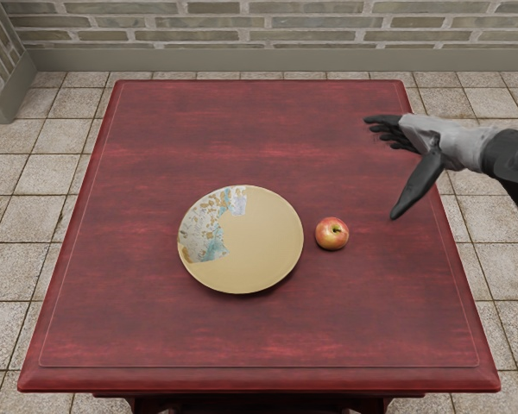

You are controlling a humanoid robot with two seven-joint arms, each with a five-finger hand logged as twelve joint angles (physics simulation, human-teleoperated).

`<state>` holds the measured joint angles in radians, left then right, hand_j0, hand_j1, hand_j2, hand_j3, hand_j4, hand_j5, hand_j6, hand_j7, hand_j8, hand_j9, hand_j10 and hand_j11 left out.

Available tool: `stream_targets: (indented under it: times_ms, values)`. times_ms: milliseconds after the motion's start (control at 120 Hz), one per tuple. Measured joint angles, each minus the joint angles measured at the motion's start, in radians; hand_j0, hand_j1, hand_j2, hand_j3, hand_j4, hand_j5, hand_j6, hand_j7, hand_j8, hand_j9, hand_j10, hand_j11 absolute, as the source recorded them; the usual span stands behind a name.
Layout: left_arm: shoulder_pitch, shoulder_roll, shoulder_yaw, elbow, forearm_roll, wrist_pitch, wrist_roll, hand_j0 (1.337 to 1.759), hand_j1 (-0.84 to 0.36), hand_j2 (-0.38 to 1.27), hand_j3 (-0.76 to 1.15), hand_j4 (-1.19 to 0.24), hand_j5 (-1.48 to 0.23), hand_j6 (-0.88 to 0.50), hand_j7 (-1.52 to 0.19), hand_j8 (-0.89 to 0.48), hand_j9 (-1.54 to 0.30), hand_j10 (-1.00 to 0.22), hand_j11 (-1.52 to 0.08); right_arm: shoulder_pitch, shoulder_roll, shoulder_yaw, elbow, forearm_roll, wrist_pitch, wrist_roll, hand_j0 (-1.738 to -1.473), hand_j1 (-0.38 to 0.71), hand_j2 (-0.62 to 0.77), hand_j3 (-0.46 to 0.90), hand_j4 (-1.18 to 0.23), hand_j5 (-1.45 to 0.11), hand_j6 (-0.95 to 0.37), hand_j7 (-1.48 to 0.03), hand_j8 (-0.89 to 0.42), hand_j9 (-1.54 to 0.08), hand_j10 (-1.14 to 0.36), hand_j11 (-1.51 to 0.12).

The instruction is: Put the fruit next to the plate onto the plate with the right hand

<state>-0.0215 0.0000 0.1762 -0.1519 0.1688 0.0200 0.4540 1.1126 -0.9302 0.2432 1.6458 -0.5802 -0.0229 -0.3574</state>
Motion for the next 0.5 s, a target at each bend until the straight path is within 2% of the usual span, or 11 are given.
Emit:
stream_targets:
  times_ms: [58,108,192,258,308,392,500]
  values:
    - [0.000,0.000,0.000,0.000,0.000,0.000,0.000,1.658,0.06,0.05,0.00,-0.24,-0.32,-0.24,-0.32,-0.24,-0.32,-0.24,-0.32,0.036,0.029,-0.092,0.022,-0.040,-0.147,-0.035,-1.658,-0.30,-0.01,0.00,-0.04,-0.05,-0.04,-0.05,-0.04,-0.05,-0.04,-0.05]
    - [0.000,0.000,0.000,0.000,0.000,0.000,0.000,1.658,0.06,0.05,0.00,-0.24,-0.32,-0.24,-0.32,-0.24,-0.32,-0.24,-0.32,0.107,0.070,-0.219,0.035,-0.056,-0.278,-0.066,-1.658,-0.30,-0.01,0.00,-0.04,-0.05,-0.04,-0.05,-0.04,-0.05,-0.04,-0.05]
    - [0.000,0.000,0.000,0.000,0.000,0.000,0.000,1.658,0.06,0.05,0.00,-0.24,-0.32,-0.24,-0.32,-0.24,-0.32,-0.24,-0.32,0.291,0.200,-0.494,0.052,0.018,-0.447,-0.106,-1.658,-0.30,-0.01,0.00,-0.04,-0.06,-0.05,-0.06,-0.05,-0.06,-0.04,-0.06]
    - [0.000,0.000,0.000,0.000,0.000,0.000,0.000,1.658,0.06,0.05,0.00,-0.24,-0.32,-0.24,-0.32,-0.24,-0.32,-0.24,-0.32,0.446,0.348,-0.706,0.061,0.137,-0.514,-0.119,-1.658,-0.30,-0.01,0.00,-0.05,-0.06,-0.05,-0.06,-0.05,-0.06,-0.05,-0.06]
    - [0.000,0.000,0.000,0.000,0.000,0.000,0.000,1.658,0.06,0.05,0.00,-0.24,-0.32,-0.24,-0.32,-0.24,-0.32,-0.24,-0.32,0.527,0.439,-0.810,0.067,0.214,-0.542,-0.125,-1.658,-0.30,-0.01,0.00,-0.05,-0.06,-0.05,-0.06,-0.05,-0.06,-0.05,-0.06]
    - [0.000,0.000,0.000,0.000,0.000,0.000,0.000,1.658,0.06,0.05,0.00,-0.24,-0.32,-0.24,-0.32,-0.24,-0.32,-0.24,-0.32,0.601,0.548,-0.915,0.072,0.301,-0.567,-0.134,-1.658,-0.30,-0.01,0.00,-0.05,-0.06,-0.05,-0.06,-0.05,-0.06,-0.05,-0.06]
    - [0.000,0.000,0.000,0.000,0.000,0.000,0.000,1.658,0.06,0.05,0.00,-0.24,-0.32,-0.24,-0.32,-0.24,-0.32,-0.24,-0.32,0.649,0.656,-1.003,0.076,0.375,-0.581,-0.141,-1.658,-0.30,-0.01,0.00,-0.05,-0.06,-0.05,-0.06,-0.05,-0.06,-0.05,-0.06]
